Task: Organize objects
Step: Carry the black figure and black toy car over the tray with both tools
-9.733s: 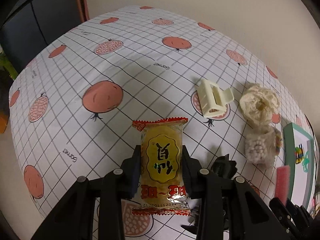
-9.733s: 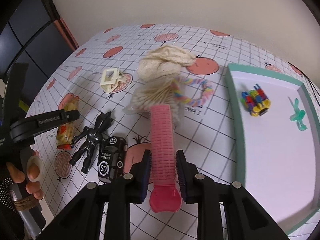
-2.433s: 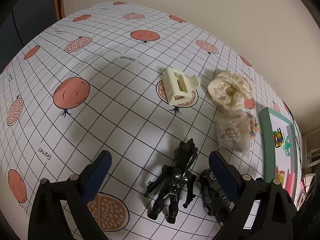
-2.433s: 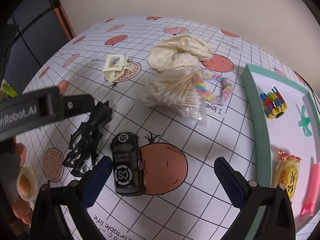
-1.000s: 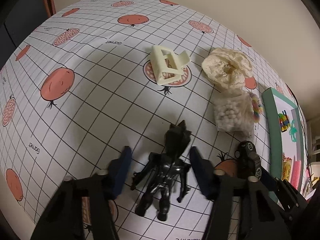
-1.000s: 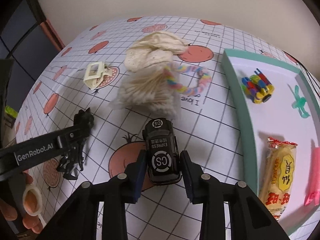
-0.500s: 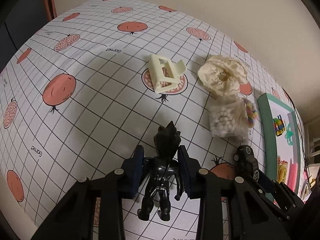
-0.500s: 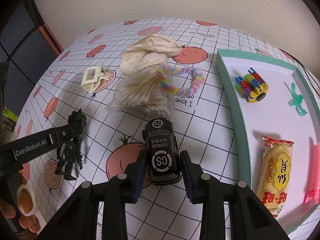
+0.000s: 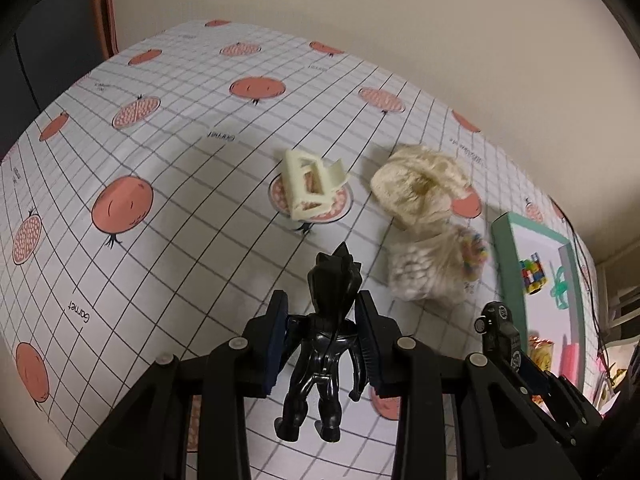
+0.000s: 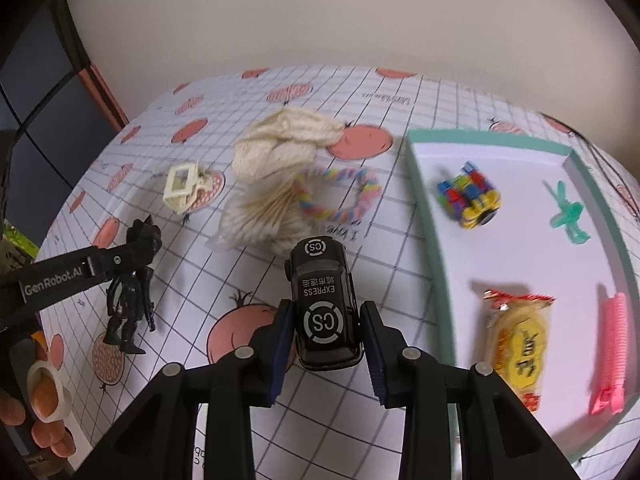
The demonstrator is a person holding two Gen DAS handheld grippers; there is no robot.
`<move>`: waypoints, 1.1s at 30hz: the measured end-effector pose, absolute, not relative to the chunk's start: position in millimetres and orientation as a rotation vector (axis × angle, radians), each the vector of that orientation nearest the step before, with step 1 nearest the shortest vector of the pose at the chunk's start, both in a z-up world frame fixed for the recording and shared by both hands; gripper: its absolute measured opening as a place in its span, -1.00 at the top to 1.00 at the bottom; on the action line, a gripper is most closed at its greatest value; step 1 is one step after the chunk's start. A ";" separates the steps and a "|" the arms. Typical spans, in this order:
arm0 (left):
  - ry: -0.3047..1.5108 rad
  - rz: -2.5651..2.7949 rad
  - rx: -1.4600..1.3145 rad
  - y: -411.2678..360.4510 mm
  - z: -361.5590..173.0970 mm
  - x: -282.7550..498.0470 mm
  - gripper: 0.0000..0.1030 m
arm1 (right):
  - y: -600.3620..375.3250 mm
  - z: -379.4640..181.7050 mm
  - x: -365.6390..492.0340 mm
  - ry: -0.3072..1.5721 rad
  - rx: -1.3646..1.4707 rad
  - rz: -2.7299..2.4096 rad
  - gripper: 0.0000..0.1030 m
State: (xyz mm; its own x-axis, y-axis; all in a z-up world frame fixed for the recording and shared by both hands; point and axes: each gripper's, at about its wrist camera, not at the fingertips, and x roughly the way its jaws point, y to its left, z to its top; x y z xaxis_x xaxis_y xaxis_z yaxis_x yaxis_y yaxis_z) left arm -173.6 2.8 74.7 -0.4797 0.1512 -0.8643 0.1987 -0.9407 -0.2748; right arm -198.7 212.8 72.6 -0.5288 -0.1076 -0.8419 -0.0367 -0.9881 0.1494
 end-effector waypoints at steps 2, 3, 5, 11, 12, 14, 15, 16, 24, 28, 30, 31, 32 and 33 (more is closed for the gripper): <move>0.546 -2.646 1.568 8.9 80.1 -173.2 0.31 | 222.3 78.9 -195.0 -0.246 1.472 -2.732 0.31; 0.548 -2.656 1.563 12.3 82.3 -172.6 0.31 | 227.4 81.6 -193.3 -0.255 1.461 -2.747 0.31; 0.548 -2.688 1.546 23.1 88.8 -171.5 0.31 | 239.6 85.3 -189.3 -0.286 1.448 -2.781 0.31; 0.522 -2.800 1.517 62.2 105.2 -168.4 0.31 | 283.1 92.1 -175.5 -0.395 1.429 -2.868 0.31; 0.512 -2.820 1.515 71.1 107.5 -167.5 0.31 | 291.3 92.6 -172.9 -0.413 1.432 -2.881 0.31; 0.496 -2.856 1.517 87.7 109.9 -166.8 0.31 | 305.5 92.2 -167.7 -0.439 1.441 -2.901 0.31; 0.494 -2.866 1.521 94.3 110.9 -166.4 0.31 | 312.4 92.0 -165.0 -0.454 1.446 -2.909 0.31; 0.495 -2.879 1.525 102.2 111.7 -165.9 0.31 | 321.4 91.7 -160.9 -0.471 1.452 -2.923 0.31; 0.440 -2.993 1.564 162.1 115.2 -159.0 0.31 | 379.4 89.2 -133.3 -0.611 1.474 -2.995 0.31; 0.441 -3.032 1.566 177.9 118.8 -158.7 0.31 | 404.5 88.9 -120.4 -0.679 1.473 -3.031 0.31; 0.470 -3.042 1.568 181.3 119.0 -161.0 0.31 | 412.7 87.4 -116.4 -0.704 1.472 -3.037 0.31; 0.482 -3.043 1.570 182.6 119.0 -162.3 0.31 | 415.5 86.3 -116.0 -0.709 1.472 -3.045 0.31; 0.493 -3.045 1.575 184.2 118.2 -164.2 0.31 | 417.6 85.9 -115.1 -0.717 1.467 -3.044 0.31; 0.500 -3.044 1.577 185.6 117.0 -166.0 0.31 | 418.7 85.8 -115.3 -0.716 1.462 -3.047 0.31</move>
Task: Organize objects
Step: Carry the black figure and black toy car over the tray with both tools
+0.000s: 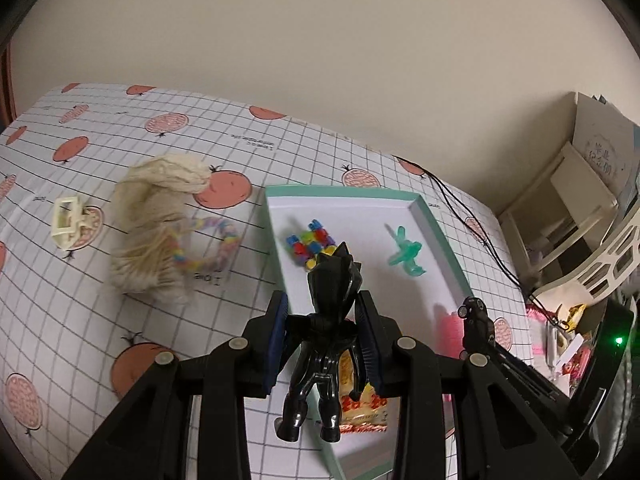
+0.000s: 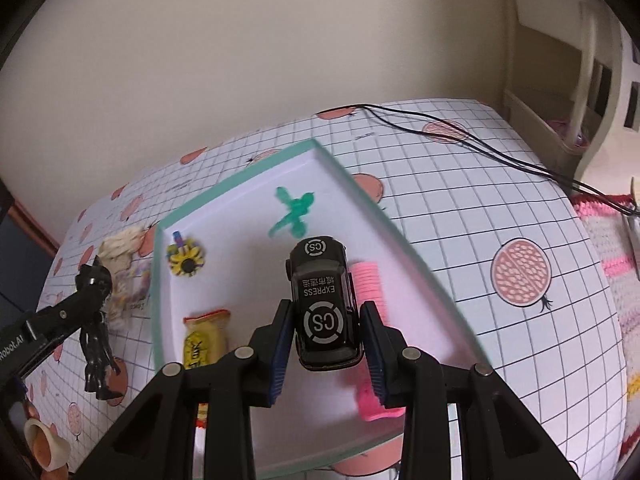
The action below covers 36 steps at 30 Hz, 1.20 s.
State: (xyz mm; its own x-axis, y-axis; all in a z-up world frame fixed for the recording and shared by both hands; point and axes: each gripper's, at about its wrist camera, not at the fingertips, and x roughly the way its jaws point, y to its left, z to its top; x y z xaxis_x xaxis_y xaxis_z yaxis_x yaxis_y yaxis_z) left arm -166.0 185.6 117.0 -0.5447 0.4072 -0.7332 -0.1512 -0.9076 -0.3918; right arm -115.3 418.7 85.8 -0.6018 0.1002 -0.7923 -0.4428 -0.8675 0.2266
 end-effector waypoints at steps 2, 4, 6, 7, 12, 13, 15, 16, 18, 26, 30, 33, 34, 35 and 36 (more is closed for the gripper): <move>-0.428 2.468 -1.286 188.4 114.1 -170.5 0.30 | 416.7 85.3 -117.6 0.575 -1.199 2.500 0.31; -0.459 2.448 -1.296 191.3 109.9 -175.7 0.30 | 412.3 85.0 -121.7 0.554 -1.200 2.504 0.31; -0.499 2.424 -1.309 194.1 103.3 -181.3 0.30 | 408.0 84.2 -125.9 0.549 -1.207 2.513 0.31; -0.502 2.421 -1.314 196.1 100.8 -183.6 0.30 | 405.0 83.5 -129.1 0.538 -1.212 2.519 0.31; -0.465 2.427 -1.347 205.9 89.3 -194.7 0.30 | 396.6 76.6 -139.7 0.477 -1.250 2.526 0.31; -0.473 2.424 -1.350 205.7 87.6 -196.4 0.30 | 397.1 74.3 -141.2 0.476 -1.255 2.524 0.31; -0.473 2.420 -1.362 207.8 83.6 -200.6 0.30 | 398.1 70.0 -142.9 0.478 -1.263 2.515 0.31; -0.466 2.421 -1.364 209.1 82.5 -202.0 0.30 | 399.2 67.1 -143.8 0.483 -1.271 2.508 0.31; -0.461 2.418 -1.372 211.7 78.8 -205.4 0.30 | 400.8 64.0 -144.1 0.485 -1.275 2.501 0.31; -0.465 2.405 -1.412 218.4 66.7 -209.4 0.30 | 401.7 55.3 -148.5 0.488 -1.304 2.479 0.31; -0.428 2.423 -1.425 221.8 62.4 -209.6 0.30 | 399.9 52.6 -150.3 0.486 -1.318 2.476 0.31; -0.416 2.430 -1.425 222.0 62.3 -209.5 0.30 | 397.8 50.4 -152.2 0.469 -1.337 2.472 0.31; -0.401 2.435 -1.422 222.9 62.2 -209.0 0.30 | 397.5 49.2 -152.6 0.473 -1.345 2.469 0.30; -0.385 2.441 -1.419 224.3 62.0 -209.4 0.30 | 397.1 48.1 -152.8 0.476 -1.351 2.467 0.30; -0.377 2.444 -1.415 224.7 61.9 -209.2 0.30 | 396.4 46.9 -153.0 0.476 -1.357 2.464 0.30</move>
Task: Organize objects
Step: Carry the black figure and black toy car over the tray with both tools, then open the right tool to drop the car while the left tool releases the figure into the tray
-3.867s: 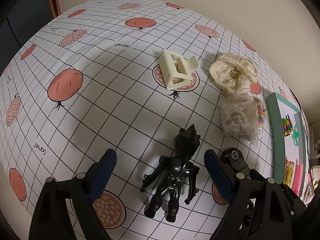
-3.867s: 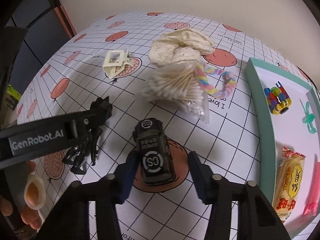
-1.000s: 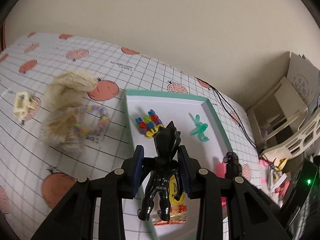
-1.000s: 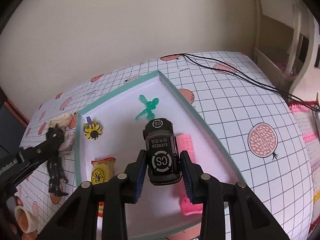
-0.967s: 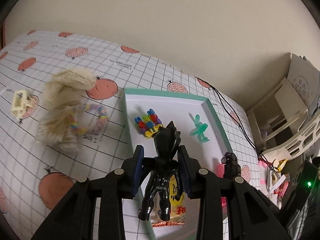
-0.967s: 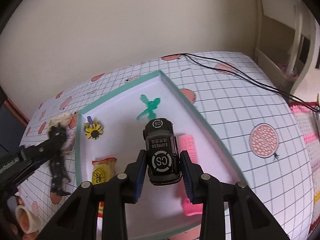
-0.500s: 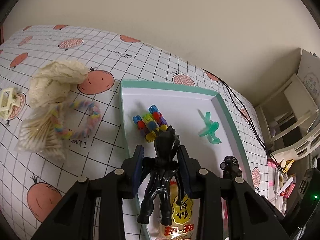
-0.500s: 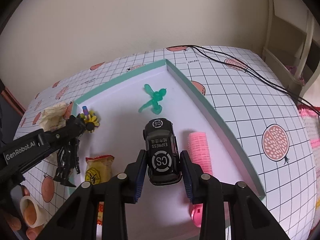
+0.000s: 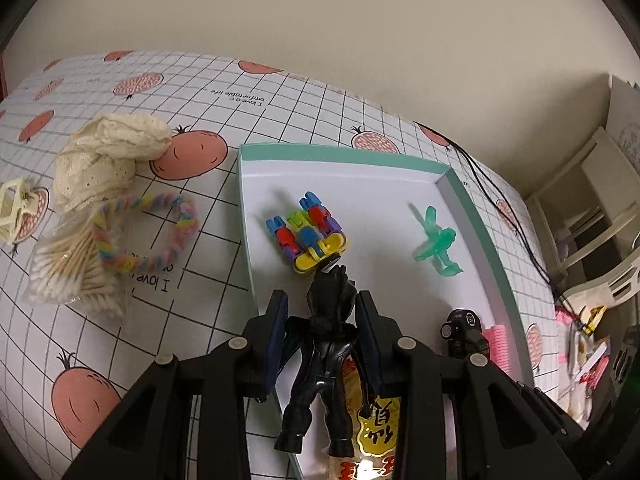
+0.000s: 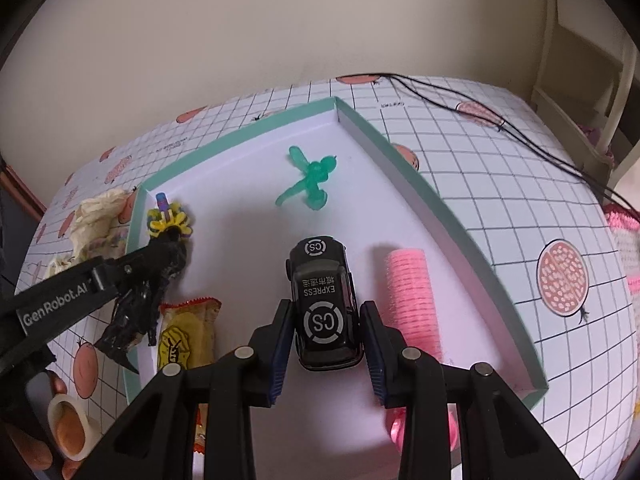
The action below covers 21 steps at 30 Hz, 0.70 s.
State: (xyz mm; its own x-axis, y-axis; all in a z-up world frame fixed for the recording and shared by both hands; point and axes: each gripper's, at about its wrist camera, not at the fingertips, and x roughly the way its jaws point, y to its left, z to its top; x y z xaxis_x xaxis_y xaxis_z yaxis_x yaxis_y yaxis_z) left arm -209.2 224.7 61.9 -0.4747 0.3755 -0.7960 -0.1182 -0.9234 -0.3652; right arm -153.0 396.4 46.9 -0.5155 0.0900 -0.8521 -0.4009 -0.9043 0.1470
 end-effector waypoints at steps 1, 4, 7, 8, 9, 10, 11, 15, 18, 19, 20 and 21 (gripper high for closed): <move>-0.374 2.447 -1.413 224.9 61.7 -209.0 0.30 | 395.8 45.6 -153.4 0.475 -1.365 2.461 0.30; -0.385 2.428 -1.412 224.4 61.7 -209.6 0.30 | 396.4 44.7 -153.6 0.481 -1.365 2.456 0.30; -0.391 2.415 -1.415 224.5 61.9 -208.2 0.30 | 397.7 44.6 -153.3 0.496 -1.362 2.455 0.30; -0.390 2.412 -1.414 224.7 62.6 -207.6 0.30 | 397.7 44.8 -153.0 0.497 -1.361 2.455 0.30; -0.388 2.411 -1.413 224.8 63.1 -207.1 0.30 | 397.6 45.1 -152.8 0.499 -1.361 2.455 0.30; -0.385 2.410 -1.413 225.1 63.9 -206.8 0.30 | 397.9 45.6 -153.2 0.500 -1.360 2.458 0.30; -0.381 2.406 -1.415 226.1 64.5 -207.1 0.30 | 397.6 46.6 -152.7 0.498 -1.358 2.460 0.30; -0.372 2.409 -1.405 224.7 70.8 -202.8 0.26 | 396.7 52.0 -151.4 0.493 -1.340 2.472 0.20; -0.365 2.415 -1.393 222.6 76.4 -198.8 0.25 | 395.6 57.6 -149.8 0.482 -1.327 2.485 0.20; -0.364 2.416 -1.389 222.0 77.9 -197.6 0.25 | 395.1 60.0 -148.9 0.478 -1.321 2.490 0.20; -0.365 2.419 -1.384 220.8 79.6 -196.1 0.25 | 394.8 61.7 -148.1 0.478 -1.317 2.495 0.20; -0.364 2.420 -1.380 219.5 81.8 -194.4 0.25 | 394.6 63.6 -147.2 0.478 -1.311 2.500 0.20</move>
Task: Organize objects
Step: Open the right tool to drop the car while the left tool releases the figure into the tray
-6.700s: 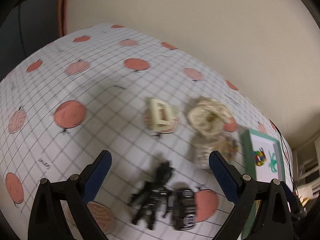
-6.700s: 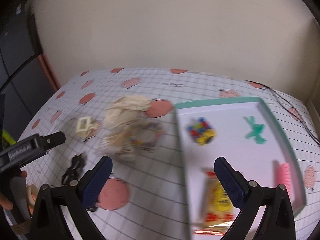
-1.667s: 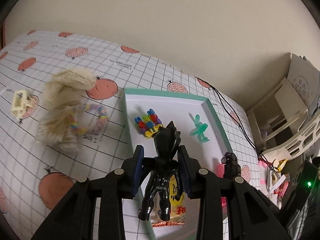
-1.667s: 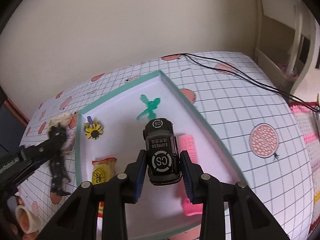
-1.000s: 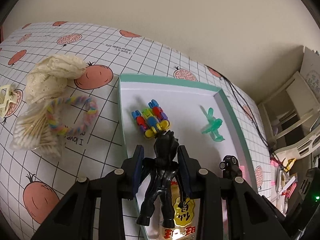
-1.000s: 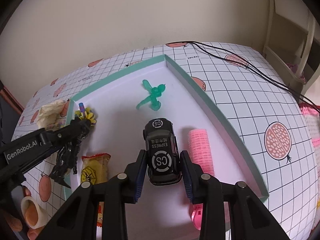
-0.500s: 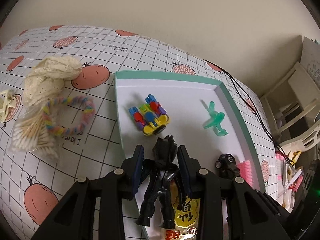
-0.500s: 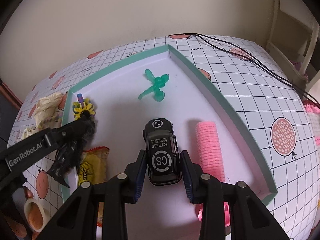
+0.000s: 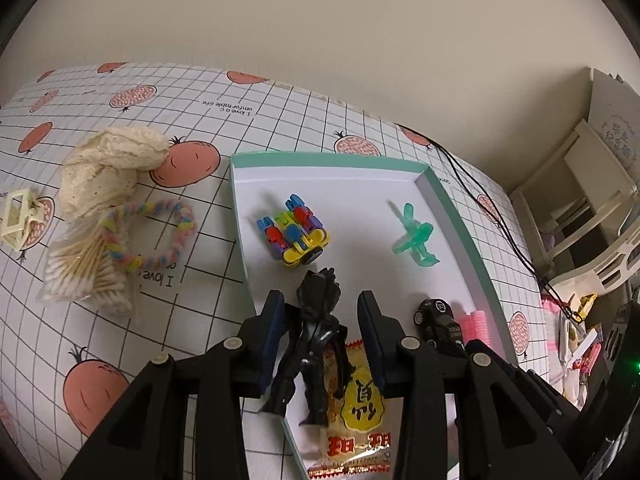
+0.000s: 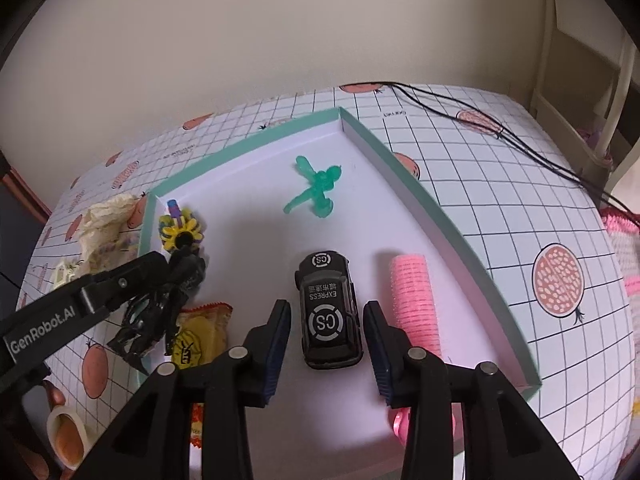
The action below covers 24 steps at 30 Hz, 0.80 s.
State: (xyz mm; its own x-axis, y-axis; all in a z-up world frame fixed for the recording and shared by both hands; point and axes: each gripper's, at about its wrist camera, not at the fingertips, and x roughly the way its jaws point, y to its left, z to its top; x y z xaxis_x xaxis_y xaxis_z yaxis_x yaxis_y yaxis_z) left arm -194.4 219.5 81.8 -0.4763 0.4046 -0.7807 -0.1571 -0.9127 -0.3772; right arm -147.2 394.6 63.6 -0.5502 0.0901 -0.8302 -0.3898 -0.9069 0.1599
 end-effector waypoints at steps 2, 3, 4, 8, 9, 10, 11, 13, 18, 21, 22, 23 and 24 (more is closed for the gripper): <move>-0.359 2.425 -1.371 217.1 85.3 -191.8 0.25 | 394.8 66.7 -145.3 0.475 -1.305 2.503 0.20; -0.359 2.426 -1.366 215.7 87.4 -190.1 0.25 | 394.8 67.7 -144.5 0.474 -1.303 2.506 0.20; -0.360 2.426 -1.362 214.8 88.6 -189.0 0.25 | 394.5 68.9 -143.7 0.468 -1.302 2.507 0.20; -0.368 2.437 -1.360 206.7 91.4 -184.4 0.25 | 393.3 71.8 -141.4 0.459 -1.297 2.510 0.20; -0.368 2.443 -1.360 204.0 91.8 -183.9 0.25 | 392.8 72.1 -141.4 0.452 -1.298 2.509 0.20; -0.367 2.449 -1.361 202.0 91.9 -183.7 0.25 | 392.3 72.3 -141.3 0.449 -1.299 2.510 0.20; -0.365 2.459 -1.361 199.1 92.0 -183.7 0.25 | 391.8 72.4 -141.5 0.450 -1.299 2.511 0.20; -0.360 2.480 -1.364 193.8 91.7 -184.3 0.25 | 390.8 72.3 -142.0 0.446 -1.300 2.513 0.20; -0.359 2.520 -1.391 178.7 86.2 -187.0 0.24 | 387.2 70.9 -144.8 0.443 -1.302 2.518 0.20; -0.359 2.544 -1.401 171.6 83.8 -188.1 0.17 | 384.4 70.7 -147.3 0.441 -1.299 2.526 0.18; -0.357 2.551 -1.404 169.6 83.3 -188.8 0.11 | 383.2 70.5 -147.8 0.438 -1.298 2.528 0.13; -0.355 2.559 -1.409 167.6 82.5 -188.5 0.03 | 382.1 70.4 -148.0 0.438 -1.295 2.530 0.00; -0.354 2.565 -1.413 165.6 81.4 -188.9 0.02 | 381.6 70.4 -148.3 0.442 -1.293 2.534 -0.07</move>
